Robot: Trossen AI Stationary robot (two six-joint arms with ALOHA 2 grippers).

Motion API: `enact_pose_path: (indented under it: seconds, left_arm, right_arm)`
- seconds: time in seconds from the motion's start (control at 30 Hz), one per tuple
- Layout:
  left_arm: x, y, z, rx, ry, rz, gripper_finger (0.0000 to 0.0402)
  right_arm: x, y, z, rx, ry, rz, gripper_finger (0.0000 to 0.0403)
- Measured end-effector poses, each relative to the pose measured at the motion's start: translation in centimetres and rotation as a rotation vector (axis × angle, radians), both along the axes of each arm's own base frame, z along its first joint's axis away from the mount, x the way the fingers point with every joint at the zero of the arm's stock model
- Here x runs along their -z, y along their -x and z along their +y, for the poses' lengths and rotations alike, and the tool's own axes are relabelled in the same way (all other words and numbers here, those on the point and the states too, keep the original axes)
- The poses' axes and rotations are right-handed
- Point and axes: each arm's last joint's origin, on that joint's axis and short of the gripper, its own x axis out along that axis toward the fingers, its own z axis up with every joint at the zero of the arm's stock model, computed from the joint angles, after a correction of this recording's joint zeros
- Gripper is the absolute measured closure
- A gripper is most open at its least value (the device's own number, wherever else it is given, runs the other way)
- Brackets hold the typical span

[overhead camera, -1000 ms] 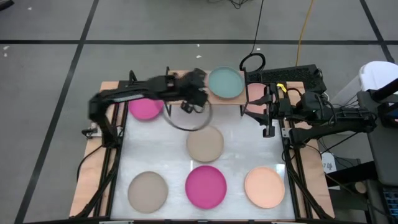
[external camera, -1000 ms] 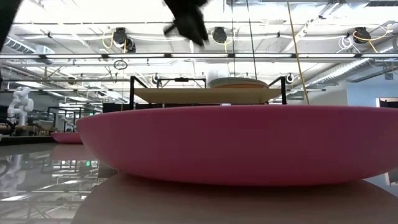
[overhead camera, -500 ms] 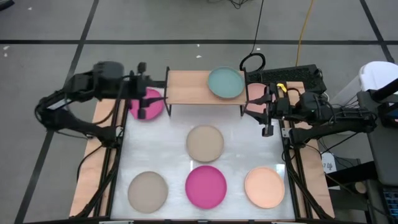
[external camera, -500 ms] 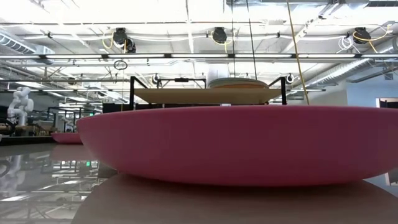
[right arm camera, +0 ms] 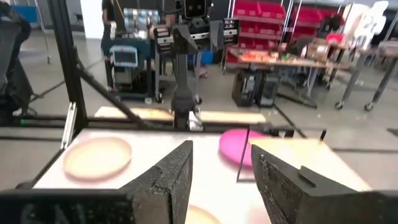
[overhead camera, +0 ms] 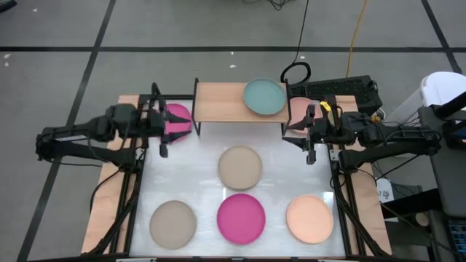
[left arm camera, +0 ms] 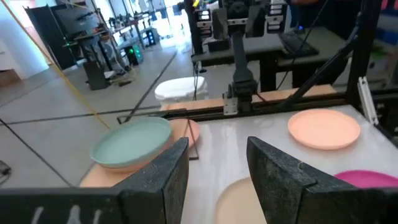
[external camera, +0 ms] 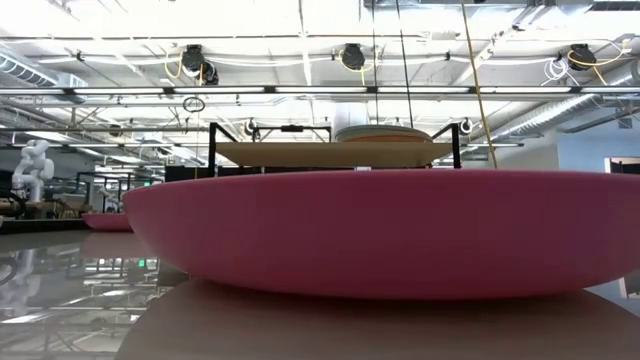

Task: Place and stack plates onto a shelf
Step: Stack the top light brown plate on top of the green plate on the shelf

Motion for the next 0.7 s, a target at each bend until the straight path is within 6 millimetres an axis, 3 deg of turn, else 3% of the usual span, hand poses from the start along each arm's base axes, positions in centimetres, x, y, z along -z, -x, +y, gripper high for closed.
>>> enact_pose_path:
  seconds: [0.13, 0.27, 0.7]
  left_arm:
    - [3.5, -0.8, -0.2, 0.013, 0.036, -0.043, 0.0234]
    - [5.5, -1.4, -0.3, 0.018, 0.027, -0.114, 0.0234]
    - [5.6, -1.4, -0.2, 0.012, 0.019, -0.148, 0.0234]
  right_arm:
    - [0.8, -0.1, 0.0, 0.004, -0.029, 0.058, 0.0259]
    - [2.0, -0.3, 0.0, 0.006, -0.043, 0.085, 0.0259]
    - [3.7, -0.6, 0.0, 0.008, -0.042, 0.131, 0.0259]
